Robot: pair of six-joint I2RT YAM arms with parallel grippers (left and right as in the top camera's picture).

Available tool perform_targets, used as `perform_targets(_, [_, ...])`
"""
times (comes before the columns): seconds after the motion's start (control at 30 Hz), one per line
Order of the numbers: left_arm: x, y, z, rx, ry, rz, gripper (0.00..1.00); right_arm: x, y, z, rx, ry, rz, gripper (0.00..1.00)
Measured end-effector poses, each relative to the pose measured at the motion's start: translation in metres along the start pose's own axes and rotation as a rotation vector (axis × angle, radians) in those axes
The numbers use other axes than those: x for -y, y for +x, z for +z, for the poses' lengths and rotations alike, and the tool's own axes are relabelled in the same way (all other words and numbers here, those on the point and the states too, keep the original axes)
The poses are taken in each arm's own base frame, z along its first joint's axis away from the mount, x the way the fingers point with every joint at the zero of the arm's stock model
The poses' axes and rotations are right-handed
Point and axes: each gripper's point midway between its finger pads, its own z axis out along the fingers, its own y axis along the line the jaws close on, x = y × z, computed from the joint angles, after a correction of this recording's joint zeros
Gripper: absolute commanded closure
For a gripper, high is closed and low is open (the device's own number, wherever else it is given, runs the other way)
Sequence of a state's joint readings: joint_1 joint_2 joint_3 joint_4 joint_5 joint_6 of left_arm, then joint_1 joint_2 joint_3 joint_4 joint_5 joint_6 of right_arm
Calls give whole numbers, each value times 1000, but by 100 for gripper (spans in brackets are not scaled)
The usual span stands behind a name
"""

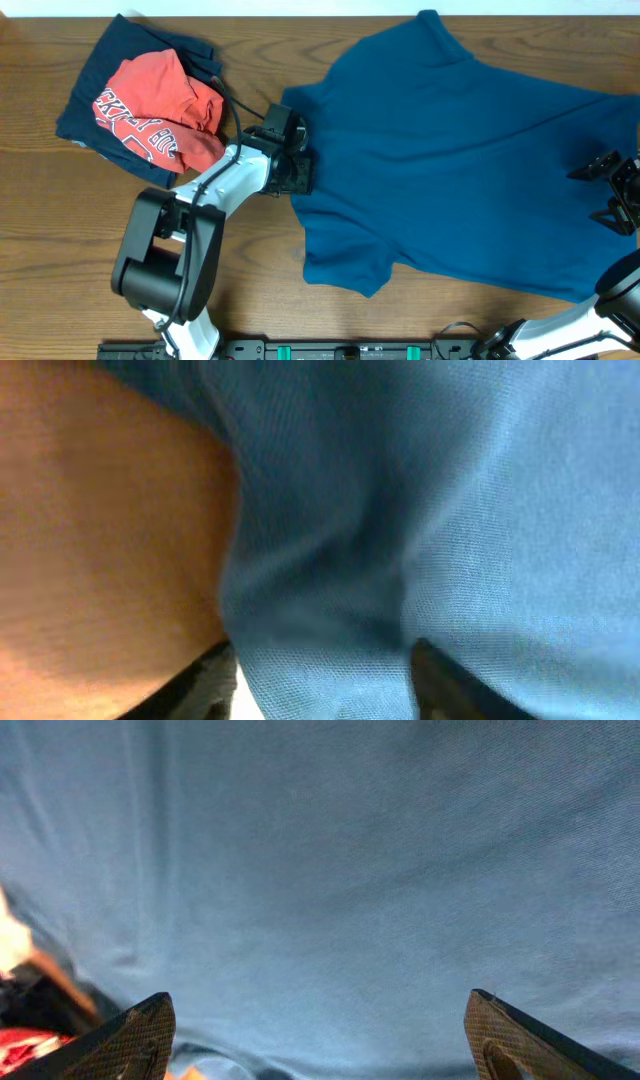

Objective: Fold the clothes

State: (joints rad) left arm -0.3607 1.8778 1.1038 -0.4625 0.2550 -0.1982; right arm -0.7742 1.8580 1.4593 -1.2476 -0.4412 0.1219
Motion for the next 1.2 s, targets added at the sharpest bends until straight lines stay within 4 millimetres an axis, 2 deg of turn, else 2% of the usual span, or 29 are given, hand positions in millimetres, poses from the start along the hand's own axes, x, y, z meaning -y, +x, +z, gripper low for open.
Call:
perform_targets(0.03, [-2, -1, 1, 0, -6, -5, 81, 0, 0, 1, -1, 10, -3, 9])
perform_targets(0.07, [-3, -2, 2, 0, -13, -11, 93, 1, 1, 3, -3, 22, -5, 9])
perform_targets(0.2, [-14, 2, 2, -23, -59, -62, 94, 12, 5, 15, -10, 100, 15, 10])
perform_targets(0.3, [-31, 17, -4, -83, -138, -146, 94, 25, 8, 21, -16, 156, 50, 15])
perform_targets(0.43, [-70, 35, -18, -145, -256, -296, 94, 43, 12, 24, -14, 244, 107, 33])
perform_targets(0.5, [-89, 40, -24, -154, -297, -363, 94, 53, 14, 24, -11, 295, 142, 52])
perform_targets(0.6, [-105, 41, -29, -148, -325, -420, 94, 67, 18, 24, -7, 357, 196, 59])
perform_targets(0.67, [-109, 42, -30, -144, -330, -431, 94, 77, 24, 30, -18, 391, 226, 60])
perform_targets(0.7, [-109, 42, -30, -144, -330, -431, 94, 81, 27, 33, -21, 400, 234, 64])
perform_targets(0.8, [-107, 42, -30, -143, -333, -424, 87, 96, 40, 53, -34, 429, 270, 86])
perform_targets(0.87, [-106, 42, -29, -144, -334, -421, 83, 106, 45, 64, -27, 445, 288, 97])
perform_targets(0.93, [-106, 43, -29, -145, -335, -424, 76, 116, 51, 71, -15, 466, 327, 99])
perform_targets(1.0, [-106, 44, -30, -150, -337, -426, 72, 120, 47, 68, 30, 466, 365, 99])
perform_targets(1.13, [-101, 52, -31, -195, -319, -409, 54, 134, 29, 58, 123, 478, 438, 99])
perform_targets(1.2, [-96, 58, -33, -227, -294, -407, 51, 144, 20, 50, 159, 494, 471, 99])
